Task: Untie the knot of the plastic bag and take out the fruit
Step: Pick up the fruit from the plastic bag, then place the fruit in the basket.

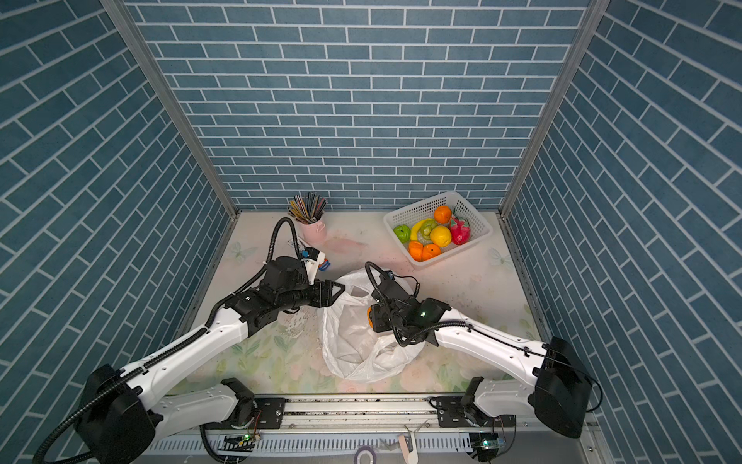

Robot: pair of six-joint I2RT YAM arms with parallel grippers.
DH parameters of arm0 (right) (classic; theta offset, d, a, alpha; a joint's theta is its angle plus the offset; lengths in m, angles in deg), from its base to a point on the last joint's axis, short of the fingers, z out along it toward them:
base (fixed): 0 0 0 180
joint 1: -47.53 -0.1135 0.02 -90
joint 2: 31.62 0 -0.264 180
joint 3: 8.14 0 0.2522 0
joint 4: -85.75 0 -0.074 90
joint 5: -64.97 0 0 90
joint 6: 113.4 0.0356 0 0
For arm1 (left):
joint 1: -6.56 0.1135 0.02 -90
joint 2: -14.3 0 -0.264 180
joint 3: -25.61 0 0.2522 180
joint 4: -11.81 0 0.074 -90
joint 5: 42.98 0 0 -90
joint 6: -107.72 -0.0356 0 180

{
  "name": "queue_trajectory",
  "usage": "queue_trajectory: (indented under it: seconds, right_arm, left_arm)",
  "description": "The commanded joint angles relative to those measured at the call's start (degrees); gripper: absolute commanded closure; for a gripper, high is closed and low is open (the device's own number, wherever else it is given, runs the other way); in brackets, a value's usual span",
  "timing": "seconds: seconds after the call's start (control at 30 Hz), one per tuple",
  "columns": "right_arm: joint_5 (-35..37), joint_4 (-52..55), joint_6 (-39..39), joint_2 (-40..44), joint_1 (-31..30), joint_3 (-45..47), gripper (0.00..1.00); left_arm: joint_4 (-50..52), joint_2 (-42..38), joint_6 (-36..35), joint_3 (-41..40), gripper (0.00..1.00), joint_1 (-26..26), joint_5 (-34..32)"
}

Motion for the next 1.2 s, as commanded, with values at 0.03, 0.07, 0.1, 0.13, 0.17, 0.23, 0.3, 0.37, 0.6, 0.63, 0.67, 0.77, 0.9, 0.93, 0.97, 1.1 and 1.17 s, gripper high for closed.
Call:
queue_trajectory:
  seconds: [0.03,0.07,0.1,0.13,0.17,0.23,0.3,0.37,0.6,0.63,0.67,0.77,0.9,0.93,0.97,1.1,1.17]
  right_arm:
    - [-2.65,-5.6,-1.35,6.4,0.17,1.72,0.64]
    - [-2.96,-6.87,-1.44,8.22,0.08,2.36,0.64]
    - [-3.14,-8.17,-1.51,9.9,0.13,3.05,0.64]
    - [-3.38,-9.89,-1.83,11.89,0.17,3.87,0.64]
    - [-3.64,-11.68,-2.51,13.95,0.16,4.78,0.64]
    - [-3.74,-14.38,-3.04,17.49,0.45,5.9,0.64]
    - [-3.56,-16.24,-3.45,20.28,1.26,6.55,0.65]
    - [-3.43,-17.4,-3.55,22.43,2.94,6.5,0.65]
    - [-3.35,-21.97,-3.28,25.13,11.18,6.0,0.66]
    - [-3.88,-22.81,-3.01,24.92,13.18,5.96,0.66]
    - [-4.35,-23.37,-2.36,24.5,15.26,5.8,0.66]
    - [-5.89,-25.25,-0.48,22.28,21.75,5.78,0.67]
    - [-7.92,-29.05,1.7,18.25,29.61,6.67,0.67]
    - [-9.1,-31.33,1.98,17.04,31.57,7.3,0.67]
    - [-9.91,-33.24,2.73,15.5,33.29,7.82,0.67]
    - [-13.28,-39.77,5.22,8.42,39.9,8.35,0.68]
    - [-15.12,-42.55,5.36,3.82,42.61,7.32,0.68]
  left_arm:
    - [1.2,-0.59,-0.79,-0.45,0.31,-0.17,-3.41]
    - [1.29,-0.82,-0.66,-0.9,0.31,-0.15,-4.32]
    - [1.3,-0.94,-0.42,-1.31,0.31,0.02,-4.74]
    - [1.15,-0.96,-0.06,-1.75,0.32,0.33,-4.9]
    - [0.93,-0.88,0.3,-2.22,0.31,0.59,-4.75]
    - [0.51,-0.78,0.78,-2.93,0.31,1.07,-4.34]
    - [0.42,-0.69,0.99,-3.42,0.31,1.43,-4.34]
    - [1.03,-0.91,0.97,-3.76,0.31,1.73,-4.83]
    - [4.24,-3.67,1.75,-5.19,0.31,3.69,-6.41]
    - [4.74,-4.34,1.84,-5.81,0.31,4.35,-6.52]
    - [5.1,-4.99,2.0,-6.42,0.31,5.13,-6.49]
    - [5.77,-7.14,2.2,-8.0,0.31,7.48,-5.54]
    - [7.45,-9.22,1.7,-8.46,0.31,9.53,-5.2]
    - [8.04,-9.54,1.51,-8.31,0.31,9.97,-5.24]
    - [8.44,-9.87,1.37,-8.17,0.31,10.28,-5.17]
    - [7.36,-10.99,0.54,-7.23,0.25,10.49,-1.92]
    - [6.69,-11.58,0.27,-6.5,0.18,10.55,-0.18]
